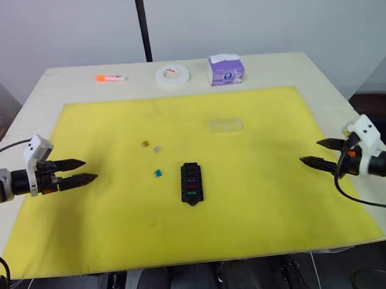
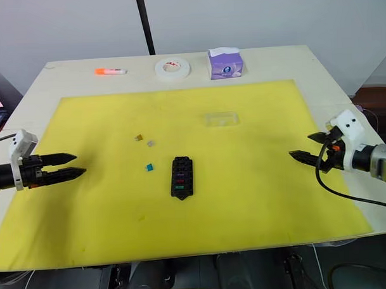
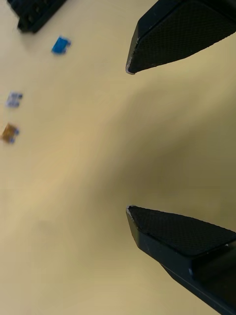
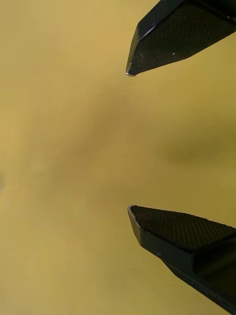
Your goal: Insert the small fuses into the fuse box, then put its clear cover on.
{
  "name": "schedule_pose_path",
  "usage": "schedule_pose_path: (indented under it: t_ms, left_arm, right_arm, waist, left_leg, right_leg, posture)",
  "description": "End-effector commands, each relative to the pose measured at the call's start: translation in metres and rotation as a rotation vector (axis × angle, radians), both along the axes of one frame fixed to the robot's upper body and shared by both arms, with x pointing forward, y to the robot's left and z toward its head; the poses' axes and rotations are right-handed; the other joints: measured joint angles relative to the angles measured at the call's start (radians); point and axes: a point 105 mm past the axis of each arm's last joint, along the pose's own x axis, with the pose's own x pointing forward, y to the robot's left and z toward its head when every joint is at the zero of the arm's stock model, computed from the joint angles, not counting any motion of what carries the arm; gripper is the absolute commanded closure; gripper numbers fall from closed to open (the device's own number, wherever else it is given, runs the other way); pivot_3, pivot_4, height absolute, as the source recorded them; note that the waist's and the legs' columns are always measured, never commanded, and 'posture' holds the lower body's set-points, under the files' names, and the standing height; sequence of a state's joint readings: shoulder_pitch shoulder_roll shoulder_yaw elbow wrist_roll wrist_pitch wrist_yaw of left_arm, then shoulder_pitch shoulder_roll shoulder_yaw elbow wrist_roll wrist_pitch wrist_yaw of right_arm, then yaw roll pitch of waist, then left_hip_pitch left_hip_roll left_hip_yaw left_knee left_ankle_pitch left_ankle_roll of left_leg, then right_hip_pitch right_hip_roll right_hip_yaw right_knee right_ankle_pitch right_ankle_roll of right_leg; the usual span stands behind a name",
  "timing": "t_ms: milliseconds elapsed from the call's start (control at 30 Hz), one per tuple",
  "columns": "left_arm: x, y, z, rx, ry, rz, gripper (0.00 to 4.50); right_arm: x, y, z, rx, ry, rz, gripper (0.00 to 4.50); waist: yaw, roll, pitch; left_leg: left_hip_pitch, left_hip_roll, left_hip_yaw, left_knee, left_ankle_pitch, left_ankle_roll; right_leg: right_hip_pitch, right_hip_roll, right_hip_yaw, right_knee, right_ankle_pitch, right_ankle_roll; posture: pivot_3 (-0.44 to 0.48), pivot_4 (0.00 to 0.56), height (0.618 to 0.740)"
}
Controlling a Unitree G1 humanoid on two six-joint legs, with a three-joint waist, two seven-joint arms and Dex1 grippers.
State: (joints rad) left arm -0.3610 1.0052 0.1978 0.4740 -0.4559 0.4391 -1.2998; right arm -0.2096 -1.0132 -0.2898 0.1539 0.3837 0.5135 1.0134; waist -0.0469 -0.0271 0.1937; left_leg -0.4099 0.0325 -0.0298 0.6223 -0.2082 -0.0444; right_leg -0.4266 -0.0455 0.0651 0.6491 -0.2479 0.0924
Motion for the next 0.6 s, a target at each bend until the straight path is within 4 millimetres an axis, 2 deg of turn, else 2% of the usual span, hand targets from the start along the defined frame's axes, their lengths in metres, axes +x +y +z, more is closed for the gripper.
schedule_pose_path:
  t_ms: [33, 433, 600]
  left_arm:
    - [0.004, 0.01, 0.009, 0.041, -0.069, 0.036, 0.0]
    - [0.012, 0.01, 0.01, 0.076, -0.096, 0.027, 0.0]
    - [0.018, 0.007, 0.014, 0.087, -0.118, 0.019, 0.0]
  right_arm:
    - [0.0, -0.007, 0.01, -0.014, -0.061, -0.004, 0.03]
    - [0.001, -0.004, 0.003, -0.028, -0.036, -0.002, 0.03]
    - [0.005, 0.0, 0.009, -0.008, -0.076, 0.0, 0.03]
  waist:
    - [0.0, 0.0, 0.0]
    - [0.004, 0.0, 0.0]
    - [0.003, 0.0, 0.0]
  left_leg:
    - [0.0, 0.0, 0.0, 0.0, 0.0, 0.0]
    - [0.0, 0.0, 0.0, 0.0, 0.0, 0.0]
    - [0.0, 0.0, 0.0, 0.0, 0.0, 0.0]
  right_leg:
    - [0.0, 0.0, 0.0, 0.0, 0.0, 0.0]
    - [0.0, 0.0, 0.0, 0.0, 0.0, 0.001]
    - [0.0, 0.0, 0.0, 0.0, 0.0, 0.001]
  posture:
    - [0.0, 0.15, 0.74]
    - [0.0, 0.15, 0.74]
    - [0.0, 0.15, 0.74]
